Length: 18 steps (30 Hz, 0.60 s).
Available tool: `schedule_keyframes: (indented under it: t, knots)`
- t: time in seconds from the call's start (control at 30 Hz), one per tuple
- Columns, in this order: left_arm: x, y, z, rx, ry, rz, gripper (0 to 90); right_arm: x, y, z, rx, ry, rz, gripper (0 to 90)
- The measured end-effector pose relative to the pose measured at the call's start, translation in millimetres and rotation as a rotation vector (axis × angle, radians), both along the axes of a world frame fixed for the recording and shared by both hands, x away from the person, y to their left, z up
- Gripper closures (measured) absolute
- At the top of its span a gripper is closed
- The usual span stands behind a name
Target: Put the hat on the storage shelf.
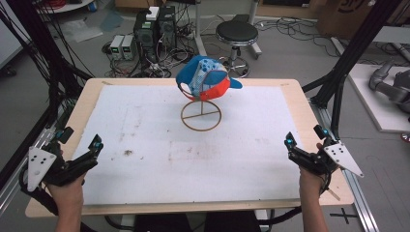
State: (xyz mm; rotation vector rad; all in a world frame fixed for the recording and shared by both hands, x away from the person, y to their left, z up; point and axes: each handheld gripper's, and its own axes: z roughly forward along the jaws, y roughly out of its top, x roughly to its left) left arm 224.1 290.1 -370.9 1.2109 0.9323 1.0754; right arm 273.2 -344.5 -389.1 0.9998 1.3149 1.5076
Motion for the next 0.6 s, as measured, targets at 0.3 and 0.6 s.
schedule_keyframes:
  t: [0.3, 0.6]
  knots:
    - [0.4, -1.5, -3.8, 0.0, 0.012, -0.013, 15.6, 0.1, 3.0, -1.5, -0.002, 0.008, 0.005, 2.5]
    - [5.5, -7.1, -6.7, 0.008, 0.021, -0.024, 15.7, -3.3, -0.1, -2.2, 0.006, 0.013, 0.006, 2.5]
